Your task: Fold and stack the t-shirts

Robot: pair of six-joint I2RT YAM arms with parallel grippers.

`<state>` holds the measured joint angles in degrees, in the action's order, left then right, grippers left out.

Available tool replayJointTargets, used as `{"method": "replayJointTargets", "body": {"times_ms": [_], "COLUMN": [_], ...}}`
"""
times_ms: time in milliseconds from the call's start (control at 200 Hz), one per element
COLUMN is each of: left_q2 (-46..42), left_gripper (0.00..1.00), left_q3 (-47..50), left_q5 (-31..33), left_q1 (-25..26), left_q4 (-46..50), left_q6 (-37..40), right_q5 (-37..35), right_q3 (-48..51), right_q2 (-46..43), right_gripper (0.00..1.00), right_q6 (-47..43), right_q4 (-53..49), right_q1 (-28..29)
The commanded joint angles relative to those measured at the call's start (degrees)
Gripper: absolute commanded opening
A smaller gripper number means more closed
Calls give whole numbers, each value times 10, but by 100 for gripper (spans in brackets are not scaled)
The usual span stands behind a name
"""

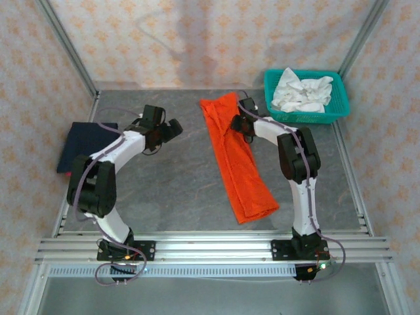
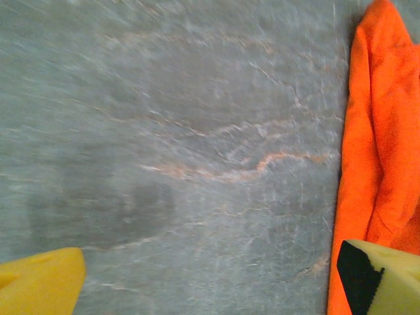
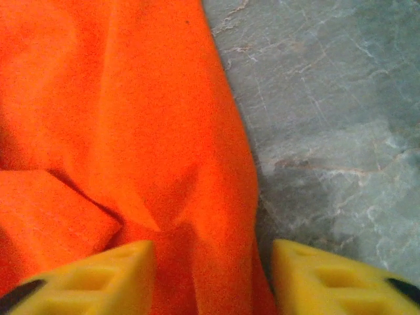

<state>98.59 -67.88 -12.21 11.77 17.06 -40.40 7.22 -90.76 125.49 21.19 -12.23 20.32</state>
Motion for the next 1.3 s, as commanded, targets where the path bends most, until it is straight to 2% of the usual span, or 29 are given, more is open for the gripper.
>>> {"method": "replayJointTargets", "body": {"times_ms": [0,65,220,385,555,671,926,1041,1296], "left_q2": [45,80,159,207,230,238,256,277,330], "left_gripper": [100,100,98,79,55,40,23,13,14], "left_q3": [-49,-69,-110,-156,-181,-180,-212,-239,-293], "left_q5": [-27,-43,-57,-56,-45,-46,-29,-20,-24], "left_q1": [44,71,126,170,197,203,201,186,122], "left_q4": [-40,-58,-80,-57,-27,-20,17,49,146], "left_q6": [-30,-52,-98,-114,-135,-144,-123,-106,-25], "right_q5": [-20,-38,-47,-39,-36,-40,-29,-30,-12], "right_q3": [43,89,214,319,376,394,388,388,397], "right_q2": [-83,-128,-242,-340,-382,-390,-397,-409,-453], "right_gripper": [65,68,69,68,68,68,68,68,68], "right_q6": [-17,-22,-18,-18,-17,-13,-11,-15,-55], "right_q4": [30,41,64,66,59,66,68,60,35], "right_q1": [2,1,-23,-45,-46,-46,-46,-46,-46]}}
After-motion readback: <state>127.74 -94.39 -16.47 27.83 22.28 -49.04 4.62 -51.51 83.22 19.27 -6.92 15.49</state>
